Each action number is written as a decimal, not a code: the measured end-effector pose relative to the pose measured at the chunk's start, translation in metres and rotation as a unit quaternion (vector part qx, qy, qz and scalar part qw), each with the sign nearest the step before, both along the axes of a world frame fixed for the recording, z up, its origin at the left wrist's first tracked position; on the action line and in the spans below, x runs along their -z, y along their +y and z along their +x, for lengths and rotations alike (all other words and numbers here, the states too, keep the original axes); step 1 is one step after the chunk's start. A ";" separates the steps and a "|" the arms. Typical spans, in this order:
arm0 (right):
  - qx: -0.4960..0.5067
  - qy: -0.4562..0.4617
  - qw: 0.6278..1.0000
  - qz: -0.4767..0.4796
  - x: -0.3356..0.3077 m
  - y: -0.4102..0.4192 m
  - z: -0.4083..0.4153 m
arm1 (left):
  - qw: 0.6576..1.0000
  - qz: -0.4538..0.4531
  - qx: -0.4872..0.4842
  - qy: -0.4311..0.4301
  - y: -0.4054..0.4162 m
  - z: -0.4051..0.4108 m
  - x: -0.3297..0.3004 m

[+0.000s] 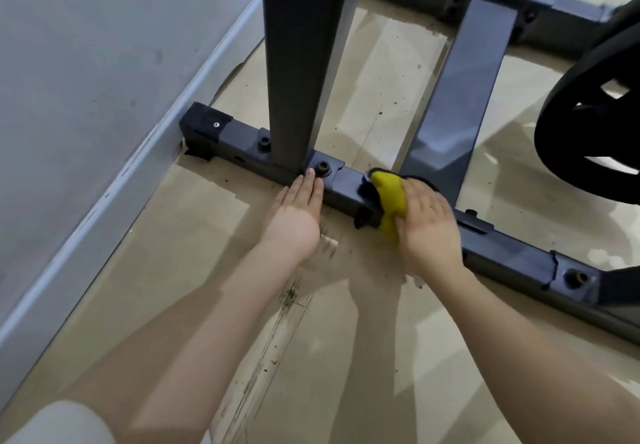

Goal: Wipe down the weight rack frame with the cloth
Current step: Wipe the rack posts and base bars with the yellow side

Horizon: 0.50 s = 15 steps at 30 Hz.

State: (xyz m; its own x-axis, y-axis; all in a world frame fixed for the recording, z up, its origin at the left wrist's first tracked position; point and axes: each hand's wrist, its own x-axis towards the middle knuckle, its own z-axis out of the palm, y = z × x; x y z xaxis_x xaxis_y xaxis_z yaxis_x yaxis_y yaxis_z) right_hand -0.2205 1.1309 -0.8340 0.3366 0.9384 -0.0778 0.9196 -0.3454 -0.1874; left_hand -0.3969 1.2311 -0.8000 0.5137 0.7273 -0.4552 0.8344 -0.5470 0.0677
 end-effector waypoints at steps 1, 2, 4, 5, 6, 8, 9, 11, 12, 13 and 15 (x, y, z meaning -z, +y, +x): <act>0.042 -0.006 0.999 0.025 0.000 -0.014 0.004 | 1.000 -0.002 -0.001 -0.001 0.000 0.000 -0.001; 0.081 -0.017 0.996 0.039 0.003 -0.025 0.006 | 1.000 -0.003 -0.002 -0.003 -0.001 0.000 -0.001; 0.148 -0.022 0.988 0.042 0.004 -0.025 0.001 | 1.000 -0.010 -0.011 -0.007 -0.003 0.001 -0.002; 0.165 -0.012 0.985 0.041 0.004 -0.015 -0.006 | 1.000 -0.015 -0.015 -0.007 -0.005 0.002 -0.003; 0.157 -0.001 0.987 0.030 0.004 -0.001 -0.014 | 1.000 -0.018 -0.020 -0.009 -0.005 0.004 -0.003; 0.071 -0.004 0.997 0.016 0.007 0.023 -0.032 | 0.999 -0.010 -0.024 -0.025 -0.006 0.005 -0.005; 0.028 -0.007 0.999 0.015 0.008 0.030 -0.036 | 0.999 0.000 -0.018 -0.040 -0.008 0.006 -0.005; -0.013 -0.015 1.000 0.011 0.008 0.024 -0.025 | 0.997 0.014 0.024 -0.075 -0.014 0.007 -0.006; -0.009 -0.037 0.999 0.023 0.012 0.010 -0.015 | 0.995 0.013 0.049 -0.089 -0.017 0.007 -0.006; 0.010 -0.065 0.997 0.036 0.014 -0.008 -0.006 | 0.993 0.007 0.069 -0.097 -0.020 0.008 -0.005; 0.055 -0.108 0.991 0.053 0.019 -0.048 0.010 | 0.992 -0.008 0.086 -0.094 -0.020 0.011 -0.002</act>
